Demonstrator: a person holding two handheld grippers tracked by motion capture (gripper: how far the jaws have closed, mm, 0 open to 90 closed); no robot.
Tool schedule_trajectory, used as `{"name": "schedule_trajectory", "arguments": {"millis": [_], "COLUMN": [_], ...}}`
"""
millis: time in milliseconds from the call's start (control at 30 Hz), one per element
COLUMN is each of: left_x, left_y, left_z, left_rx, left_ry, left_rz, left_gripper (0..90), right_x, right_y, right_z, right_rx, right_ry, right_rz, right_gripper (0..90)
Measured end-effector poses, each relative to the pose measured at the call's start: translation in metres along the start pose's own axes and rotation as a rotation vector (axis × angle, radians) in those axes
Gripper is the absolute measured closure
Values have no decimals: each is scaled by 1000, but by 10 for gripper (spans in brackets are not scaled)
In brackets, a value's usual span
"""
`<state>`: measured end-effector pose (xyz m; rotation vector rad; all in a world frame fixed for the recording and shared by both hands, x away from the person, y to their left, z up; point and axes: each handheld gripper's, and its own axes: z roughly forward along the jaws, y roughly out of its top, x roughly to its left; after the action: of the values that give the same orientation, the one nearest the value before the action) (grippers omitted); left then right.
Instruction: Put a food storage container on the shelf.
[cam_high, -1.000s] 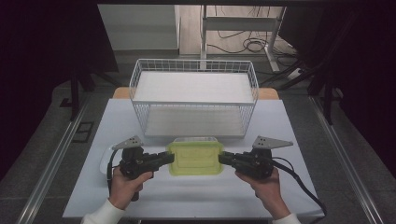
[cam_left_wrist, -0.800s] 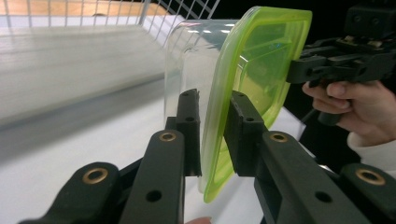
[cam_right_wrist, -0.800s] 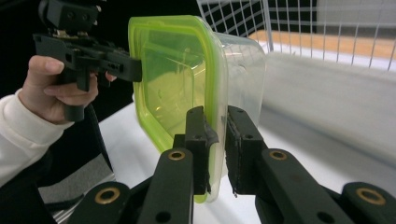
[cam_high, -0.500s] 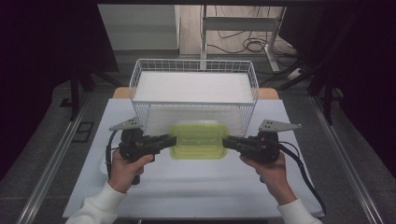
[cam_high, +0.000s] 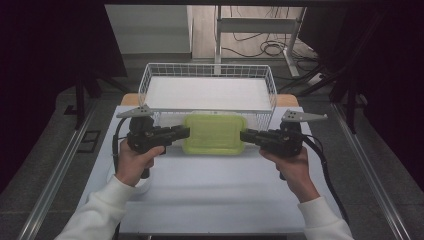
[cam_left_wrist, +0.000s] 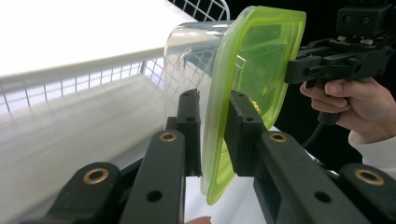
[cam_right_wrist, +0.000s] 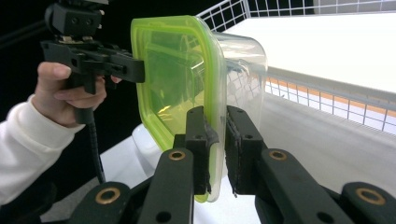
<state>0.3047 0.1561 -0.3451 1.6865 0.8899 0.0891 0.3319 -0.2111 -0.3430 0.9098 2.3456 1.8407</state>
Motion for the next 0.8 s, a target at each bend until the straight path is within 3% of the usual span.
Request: {"name": "schedule_trajectory", "arguments": {"millis": [400,800], "left_x": [22,66], "left_y": [33,68], "left_z": [7,23], "left_rx": [-4,23], "left_ry": [-11,-70], "left_rz": [2,-67], "left_gripper": [771,768], "right_x": [-21,-54], "right_y": [33,66], "right_z": [12,33], "right_rx": [5,8], "right_ry": [-14,-14], "right_rz": [25,104], "right_gripper": [799,800]}}
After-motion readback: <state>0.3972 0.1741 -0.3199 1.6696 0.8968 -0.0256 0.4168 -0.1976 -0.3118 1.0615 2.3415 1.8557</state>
